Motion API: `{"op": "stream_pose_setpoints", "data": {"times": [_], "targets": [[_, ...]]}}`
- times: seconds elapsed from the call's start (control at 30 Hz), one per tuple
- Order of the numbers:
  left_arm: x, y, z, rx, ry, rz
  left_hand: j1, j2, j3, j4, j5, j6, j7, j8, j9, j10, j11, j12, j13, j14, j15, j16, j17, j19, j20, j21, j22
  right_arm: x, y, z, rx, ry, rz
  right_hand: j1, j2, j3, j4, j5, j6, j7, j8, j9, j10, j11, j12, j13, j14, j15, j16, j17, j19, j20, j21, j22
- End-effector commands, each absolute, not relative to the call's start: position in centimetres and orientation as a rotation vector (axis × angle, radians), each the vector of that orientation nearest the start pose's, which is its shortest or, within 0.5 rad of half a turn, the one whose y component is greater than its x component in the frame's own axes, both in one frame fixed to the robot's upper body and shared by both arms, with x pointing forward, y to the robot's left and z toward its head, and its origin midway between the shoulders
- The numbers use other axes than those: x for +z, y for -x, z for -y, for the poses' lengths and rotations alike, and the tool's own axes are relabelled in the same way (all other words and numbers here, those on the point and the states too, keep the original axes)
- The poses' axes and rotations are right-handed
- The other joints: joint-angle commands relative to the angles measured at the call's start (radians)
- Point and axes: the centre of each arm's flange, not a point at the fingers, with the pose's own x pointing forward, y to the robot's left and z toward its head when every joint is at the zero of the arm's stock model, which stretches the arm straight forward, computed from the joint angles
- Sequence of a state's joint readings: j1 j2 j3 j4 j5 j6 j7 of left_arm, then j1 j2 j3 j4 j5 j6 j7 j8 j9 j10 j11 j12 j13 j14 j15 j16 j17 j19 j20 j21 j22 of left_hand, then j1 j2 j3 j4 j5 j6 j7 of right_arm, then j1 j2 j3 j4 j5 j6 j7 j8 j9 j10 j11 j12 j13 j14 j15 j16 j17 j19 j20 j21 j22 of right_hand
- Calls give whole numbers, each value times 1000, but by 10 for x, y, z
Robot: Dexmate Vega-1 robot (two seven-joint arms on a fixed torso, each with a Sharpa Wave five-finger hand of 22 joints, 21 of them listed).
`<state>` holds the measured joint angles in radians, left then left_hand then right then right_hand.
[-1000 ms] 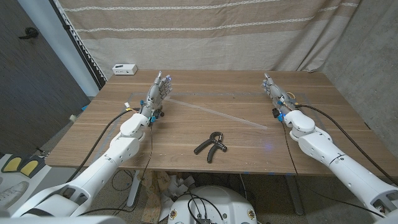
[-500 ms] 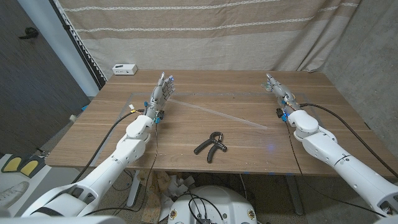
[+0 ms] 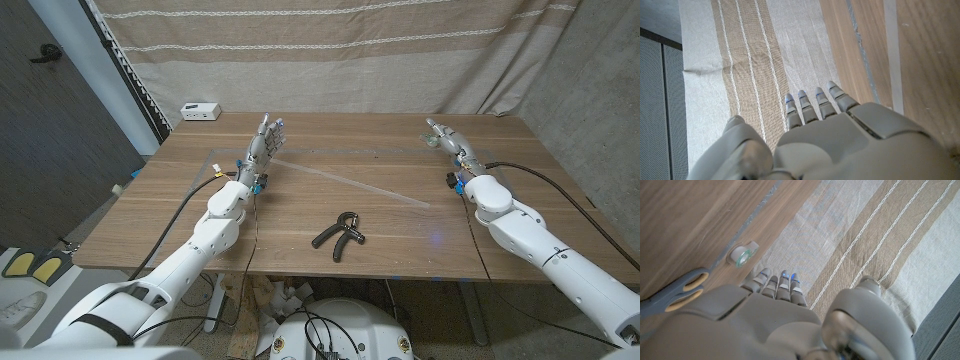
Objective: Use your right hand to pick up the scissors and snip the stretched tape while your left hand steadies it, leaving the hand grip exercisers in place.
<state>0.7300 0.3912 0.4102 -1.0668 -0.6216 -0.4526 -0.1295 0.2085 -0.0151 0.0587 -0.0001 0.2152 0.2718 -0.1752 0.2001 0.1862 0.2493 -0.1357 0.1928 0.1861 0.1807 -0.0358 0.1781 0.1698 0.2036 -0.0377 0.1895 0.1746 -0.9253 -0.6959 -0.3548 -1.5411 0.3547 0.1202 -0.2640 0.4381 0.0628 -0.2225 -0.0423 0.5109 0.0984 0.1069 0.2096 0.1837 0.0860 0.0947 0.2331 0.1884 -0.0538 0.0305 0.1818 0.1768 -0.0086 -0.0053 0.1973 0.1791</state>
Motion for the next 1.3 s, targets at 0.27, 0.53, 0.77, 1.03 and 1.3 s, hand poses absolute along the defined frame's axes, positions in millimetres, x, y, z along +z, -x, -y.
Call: {"op": "stream_pose_setpoints", "data": {"times": [0.27,0.53,0.77,1.03,1.3], "targets": [[-19,-677,-261,-258,35,643,6,-11,4,-10,6,15,-1,5,3,14,-3,11,3,12,-105,10,5,9,-35,9,3,0,-619,332,-134,436,597,27,3,1,-16,10,16,5,7,6,19,-4,10,4,11,-2,5,2,7,7,7,3],[-18,-676,-262,-267,16,632,8,-12,4,-12,7,14,-1,4,3,16,-4,12,4,12,-106,9,5,8,-36,8,3,-2,-612,331,-177,463,603,36,5,3,-21,13,20,6,8,6,20,-1,10,5,9,-7,4,2,7,3,6,3],[-15,-671,-261,-264,2,631,10,-12,4,-14,8,13,-1,3,3,17,-5,12,4,11,-108,8,5,7,-39,8,3,-1,-608,328,-213,510,593,45,6,5,-26,16,21,7,8,6,23,-2,11,5,5,-12,2,2,5,1,5,3],[-17,-665,-258,-218,28,673,25,-14,7,-27,18,56,-16,17,3,59,-17,25,4,32,-128,13,4,19,-50,10,2,-2,-605,329,-272,544,596,91,3,11,-52,32,57,-5,17,7,66,-16,26,6,54,-33,14,1,55,37,18,2],[-20,-661,-255,-233,36,662,30,-14,8,-31,20,53,-14,14,3,62,-17,25,4,33,-128,12,4,22,-53,11,2,-2,-602,331,-290,570,588,107,1,12,-60,39,69,0,18,7,77,-11,28,6,64,-32,12,1,89,38,27,1]]}}
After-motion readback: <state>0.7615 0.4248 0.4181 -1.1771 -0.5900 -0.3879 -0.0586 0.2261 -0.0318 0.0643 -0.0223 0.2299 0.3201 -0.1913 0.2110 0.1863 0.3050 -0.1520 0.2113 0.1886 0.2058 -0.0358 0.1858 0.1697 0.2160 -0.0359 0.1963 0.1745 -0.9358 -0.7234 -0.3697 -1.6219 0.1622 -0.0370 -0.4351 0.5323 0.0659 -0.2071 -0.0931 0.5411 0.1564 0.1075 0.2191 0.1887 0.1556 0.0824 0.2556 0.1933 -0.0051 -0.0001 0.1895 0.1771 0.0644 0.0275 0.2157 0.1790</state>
